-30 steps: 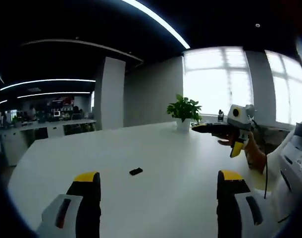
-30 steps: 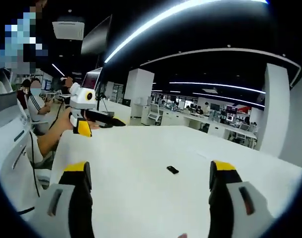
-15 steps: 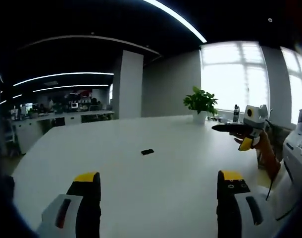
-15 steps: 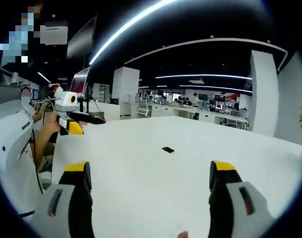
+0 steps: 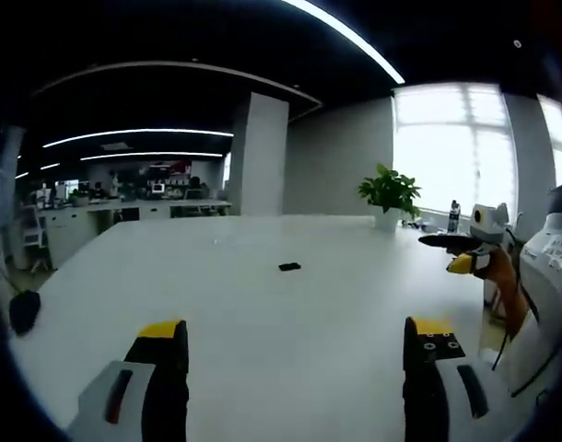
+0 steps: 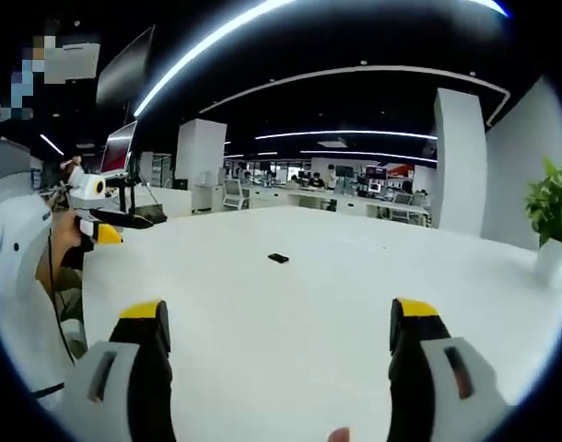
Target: Snap the two parts of the plastic buckle together until the buckle closes and remains connected.
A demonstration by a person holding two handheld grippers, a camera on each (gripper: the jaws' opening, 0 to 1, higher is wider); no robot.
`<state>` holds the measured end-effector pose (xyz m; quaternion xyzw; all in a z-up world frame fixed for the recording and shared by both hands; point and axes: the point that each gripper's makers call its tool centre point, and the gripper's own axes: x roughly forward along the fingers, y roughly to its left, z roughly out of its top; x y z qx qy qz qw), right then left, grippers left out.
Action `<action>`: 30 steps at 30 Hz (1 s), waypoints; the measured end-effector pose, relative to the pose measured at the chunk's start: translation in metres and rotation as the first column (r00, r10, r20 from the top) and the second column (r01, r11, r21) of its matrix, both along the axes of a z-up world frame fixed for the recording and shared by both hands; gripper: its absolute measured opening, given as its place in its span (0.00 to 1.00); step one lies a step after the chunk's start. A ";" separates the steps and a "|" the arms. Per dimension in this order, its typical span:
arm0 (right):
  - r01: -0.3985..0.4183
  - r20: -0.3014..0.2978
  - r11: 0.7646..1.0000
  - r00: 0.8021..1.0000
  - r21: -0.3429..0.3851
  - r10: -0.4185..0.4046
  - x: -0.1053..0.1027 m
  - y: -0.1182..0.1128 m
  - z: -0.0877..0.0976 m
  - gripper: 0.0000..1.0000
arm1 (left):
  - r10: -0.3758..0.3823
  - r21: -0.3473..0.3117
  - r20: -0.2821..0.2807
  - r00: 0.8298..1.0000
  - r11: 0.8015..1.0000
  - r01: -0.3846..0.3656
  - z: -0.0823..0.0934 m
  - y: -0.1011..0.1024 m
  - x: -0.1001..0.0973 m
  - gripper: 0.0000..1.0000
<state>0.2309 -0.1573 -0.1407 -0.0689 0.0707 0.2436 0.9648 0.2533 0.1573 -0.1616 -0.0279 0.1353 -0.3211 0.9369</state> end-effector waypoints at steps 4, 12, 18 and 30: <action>0.028 -0.015 0.999 1.000 0.028 -0.027 -0.002 -0.006 -0.006 0.99 | 0.033 0.022 -0.009 0.999 0.999 -0.033 -0.004 0.010 -0.001 0.99; 0.065 -0.036 0.997 0.997 0.043 -0.063 -0.003 -0.013 -0.011 0.99 | 0.064 0.069 -0.014 0.998 0.996 -0.063 -0.009 0.015 -0.001 0.99; 0.069 -0.039 0.997 0.997 0.043 -0.067 -0.003 -0.014 -0.013 0.99 | 0.082 0.071 -0.018 0.996 0.994 -0.081 -0.012 0.018 0.000 0.99; 0.083 -0.032 0.996 0.996 0.045 -0.081 -0.008 -0.017 -0.013 0.99 | 0.093 0.073 -0.018 0.995 0.993 -0.092 -0.014 0.021 0.001 0.99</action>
